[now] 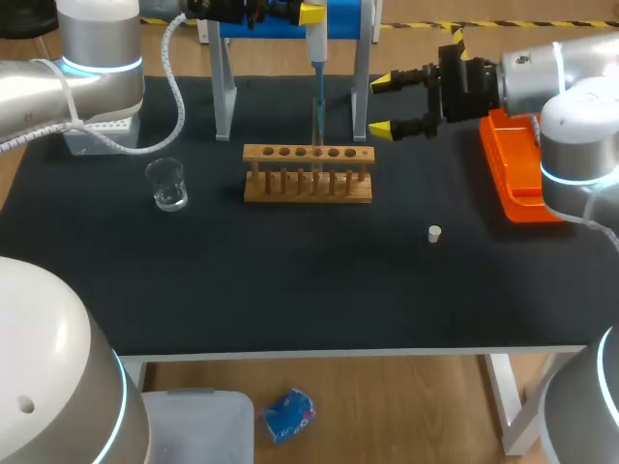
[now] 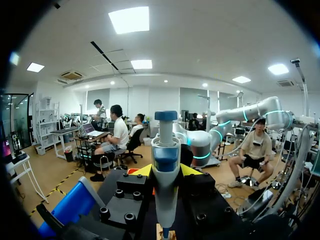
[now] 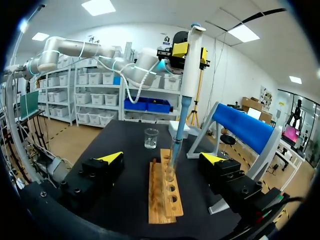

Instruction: Invert the test tube, pick up the pipette, mount the tip to pipette, aspirate from beaker and dispense into the tube, eject the tip, return the pipette, and cap with the stopper.

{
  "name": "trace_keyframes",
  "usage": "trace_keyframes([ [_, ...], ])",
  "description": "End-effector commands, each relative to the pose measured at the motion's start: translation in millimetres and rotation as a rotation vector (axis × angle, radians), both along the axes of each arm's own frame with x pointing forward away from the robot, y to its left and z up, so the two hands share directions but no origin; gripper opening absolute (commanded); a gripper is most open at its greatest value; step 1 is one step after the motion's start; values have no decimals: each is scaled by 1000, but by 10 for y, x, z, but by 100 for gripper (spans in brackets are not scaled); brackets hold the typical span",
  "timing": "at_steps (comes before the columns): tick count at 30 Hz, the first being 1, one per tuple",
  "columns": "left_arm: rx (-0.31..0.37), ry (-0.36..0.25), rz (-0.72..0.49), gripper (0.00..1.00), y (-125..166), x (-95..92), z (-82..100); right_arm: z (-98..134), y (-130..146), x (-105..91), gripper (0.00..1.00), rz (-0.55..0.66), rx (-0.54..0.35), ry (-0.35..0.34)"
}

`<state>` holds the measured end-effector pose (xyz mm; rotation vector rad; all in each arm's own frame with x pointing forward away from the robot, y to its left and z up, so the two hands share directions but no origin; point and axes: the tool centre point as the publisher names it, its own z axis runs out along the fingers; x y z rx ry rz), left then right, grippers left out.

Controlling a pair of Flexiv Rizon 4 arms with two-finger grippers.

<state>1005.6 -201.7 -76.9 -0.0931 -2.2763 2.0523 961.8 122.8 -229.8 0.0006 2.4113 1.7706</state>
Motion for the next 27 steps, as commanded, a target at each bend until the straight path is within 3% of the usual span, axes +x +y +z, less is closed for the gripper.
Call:
trace_keyframes([
  [1, 1, 0, 2, 0, -2, -4, 7, -2, -3, 2, 100, 1, -1, 0],
  [14, 1, 0, 2, 0, -2, -4, 7, -2, -3, 2, 100, 1, -1, 0],
  [27, 38, -64, 15, 0, -7, -24, 158, -2, -3, 2, 100, 1, -1, 0],
])
